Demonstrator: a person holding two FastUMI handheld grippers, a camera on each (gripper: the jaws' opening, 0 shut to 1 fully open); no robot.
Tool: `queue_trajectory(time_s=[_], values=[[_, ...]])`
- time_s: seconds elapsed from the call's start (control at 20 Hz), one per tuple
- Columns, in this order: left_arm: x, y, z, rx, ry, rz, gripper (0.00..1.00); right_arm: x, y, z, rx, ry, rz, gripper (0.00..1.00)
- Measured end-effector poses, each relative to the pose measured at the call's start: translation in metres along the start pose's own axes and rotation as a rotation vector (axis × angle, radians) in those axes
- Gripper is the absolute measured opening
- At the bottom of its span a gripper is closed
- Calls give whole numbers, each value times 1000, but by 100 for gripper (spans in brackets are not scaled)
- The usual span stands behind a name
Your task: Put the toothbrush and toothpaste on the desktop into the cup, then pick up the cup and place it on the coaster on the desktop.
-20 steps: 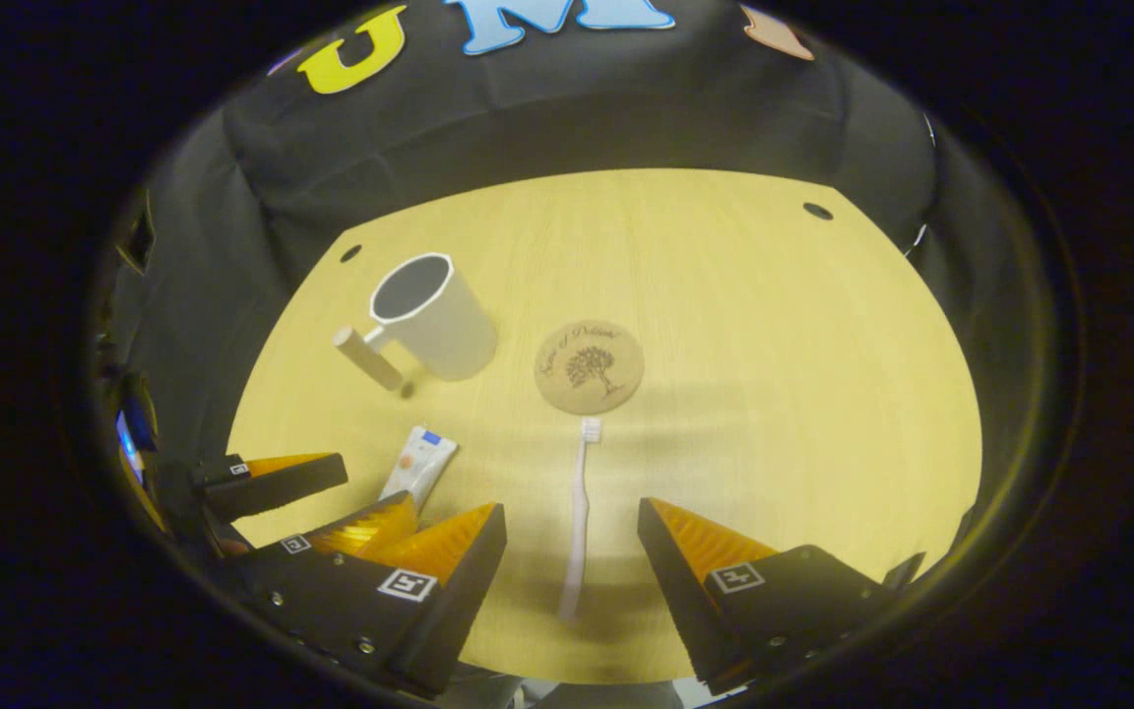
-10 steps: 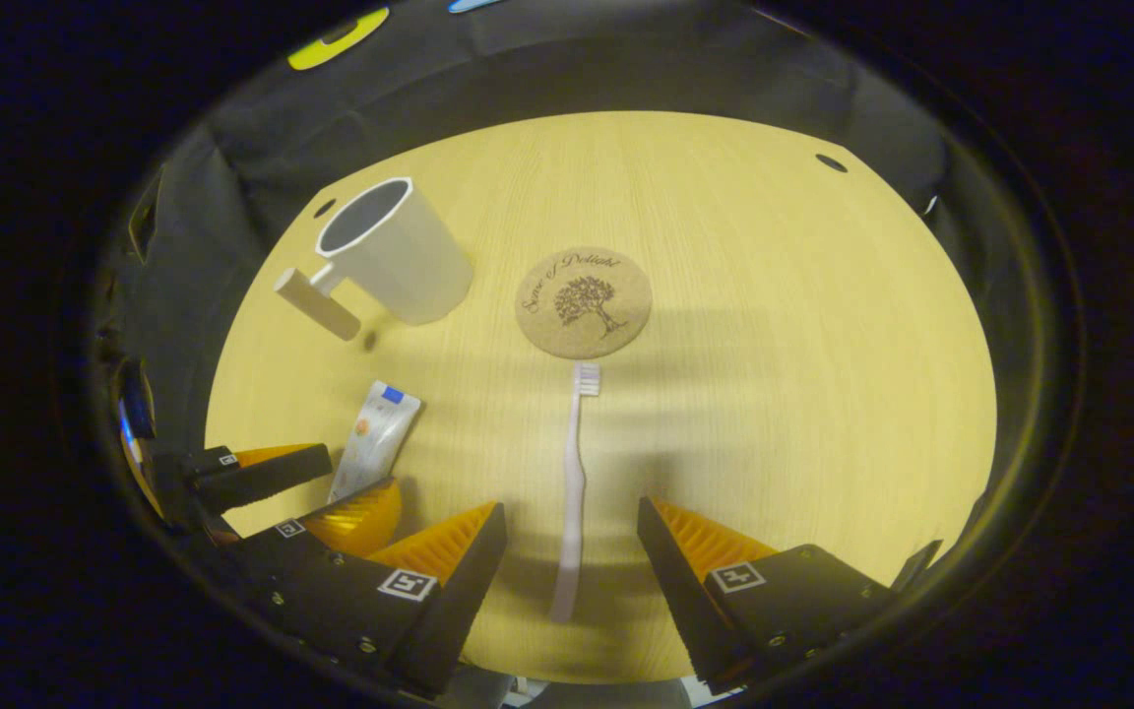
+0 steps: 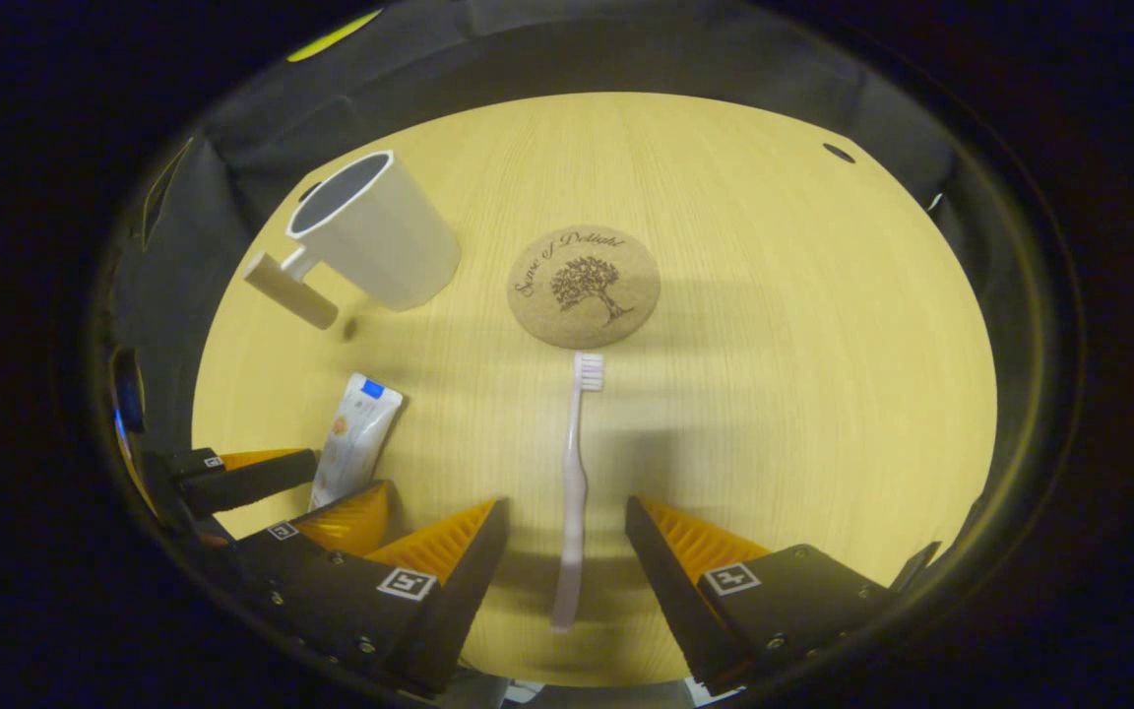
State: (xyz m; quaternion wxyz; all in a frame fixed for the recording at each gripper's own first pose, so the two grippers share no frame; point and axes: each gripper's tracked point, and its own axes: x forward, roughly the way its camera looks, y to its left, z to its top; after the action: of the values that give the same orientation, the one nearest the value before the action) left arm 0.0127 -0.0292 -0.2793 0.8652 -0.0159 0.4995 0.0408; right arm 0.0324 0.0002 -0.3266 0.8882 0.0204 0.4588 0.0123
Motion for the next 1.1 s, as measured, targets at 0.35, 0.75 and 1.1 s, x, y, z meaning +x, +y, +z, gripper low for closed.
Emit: queue_trajectory(time_s=[0.35,0.75,1.1], values=[[0,3,1,-7,25,-1,97,5,-2,-8,-77,45,-91,87],[4,0,9,29,32,3,55,2,-7,-9,7,146,-94,25],[3,-2,14,36,-7,31,24,0,-10,-3,75,202,-60,3]])
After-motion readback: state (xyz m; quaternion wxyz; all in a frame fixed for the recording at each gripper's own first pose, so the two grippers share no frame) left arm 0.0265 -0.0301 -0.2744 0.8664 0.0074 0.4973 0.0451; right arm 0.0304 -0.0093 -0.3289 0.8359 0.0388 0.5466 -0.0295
